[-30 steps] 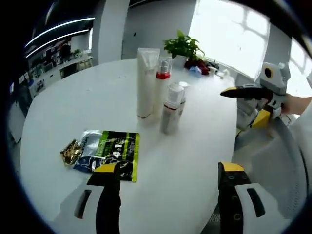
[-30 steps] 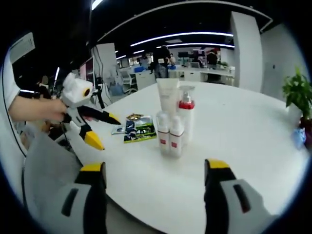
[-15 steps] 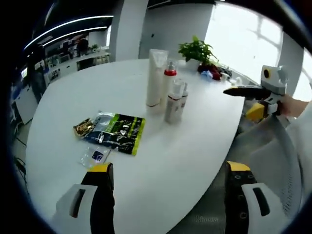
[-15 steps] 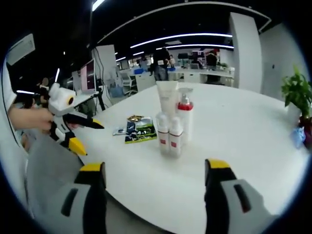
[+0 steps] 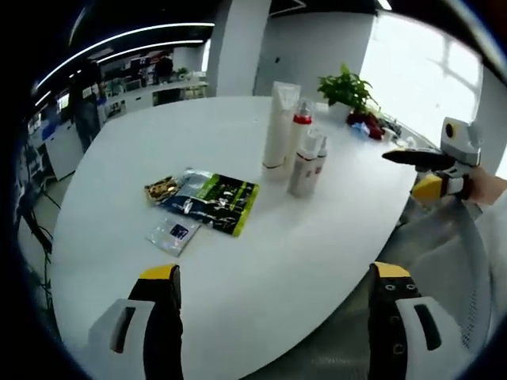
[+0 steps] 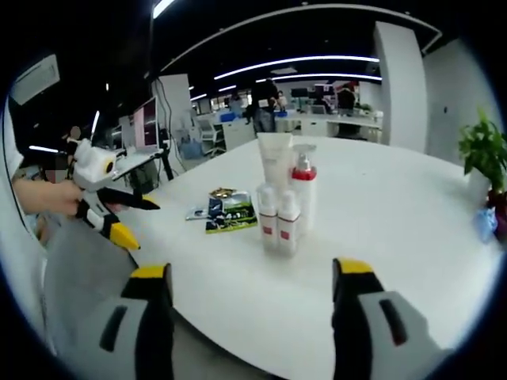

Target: Arrange the skincare products in the storage area until every visible bottle or jar stands upright without overlapping.

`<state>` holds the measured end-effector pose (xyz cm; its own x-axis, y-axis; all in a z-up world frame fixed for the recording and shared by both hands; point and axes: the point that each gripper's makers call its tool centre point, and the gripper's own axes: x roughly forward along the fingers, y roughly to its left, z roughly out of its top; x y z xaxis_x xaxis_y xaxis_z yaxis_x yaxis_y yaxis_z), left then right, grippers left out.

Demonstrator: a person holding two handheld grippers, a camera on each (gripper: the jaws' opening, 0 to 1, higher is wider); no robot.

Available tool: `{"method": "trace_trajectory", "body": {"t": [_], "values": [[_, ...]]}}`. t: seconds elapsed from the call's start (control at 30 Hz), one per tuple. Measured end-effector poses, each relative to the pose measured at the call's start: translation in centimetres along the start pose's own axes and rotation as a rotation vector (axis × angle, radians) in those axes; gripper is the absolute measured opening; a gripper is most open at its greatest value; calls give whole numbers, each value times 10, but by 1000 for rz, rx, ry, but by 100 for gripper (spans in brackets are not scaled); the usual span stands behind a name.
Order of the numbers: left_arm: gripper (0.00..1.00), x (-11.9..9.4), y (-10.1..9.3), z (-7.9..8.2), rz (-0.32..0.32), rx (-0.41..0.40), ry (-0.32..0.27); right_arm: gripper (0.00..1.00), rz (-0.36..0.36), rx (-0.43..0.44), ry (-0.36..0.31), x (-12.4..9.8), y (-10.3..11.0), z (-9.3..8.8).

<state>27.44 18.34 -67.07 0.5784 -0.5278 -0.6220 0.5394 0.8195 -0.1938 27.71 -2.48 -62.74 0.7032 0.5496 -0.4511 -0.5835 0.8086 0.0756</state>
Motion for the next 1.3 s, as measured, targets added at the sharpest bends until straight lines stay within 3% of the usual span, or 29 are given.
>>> {"method": "trace_trajectory", "body": {"t": [0.27,0.47,0.57,0.67,0.8,0.9,1.07,1.3], "values": [[97,13,3,7,20,-77,0,82,11,-19,0,0,3,0],[97,28,7,17,30,-179,-4,82,18,-28,-1,1,4,0],[97,38,17,20,68,-239,5,82,19,-37,-2,1,5,0],[97,48,30,16,129,-275,63,82,12,-45,2,1,5,0],[97,63,38,15,166,-289,116,81,5,-49,2,1,4,0],[97,73,42,21,193,-306,110,81,-4,-46,-1,1,2,0],[97,88,53,30,262,-423,79,81,-18,-38,-1,0,-1,0],[97,110,59,39,315,-446,80,81,-37,-21,-1,-1,-5,-1]]}}
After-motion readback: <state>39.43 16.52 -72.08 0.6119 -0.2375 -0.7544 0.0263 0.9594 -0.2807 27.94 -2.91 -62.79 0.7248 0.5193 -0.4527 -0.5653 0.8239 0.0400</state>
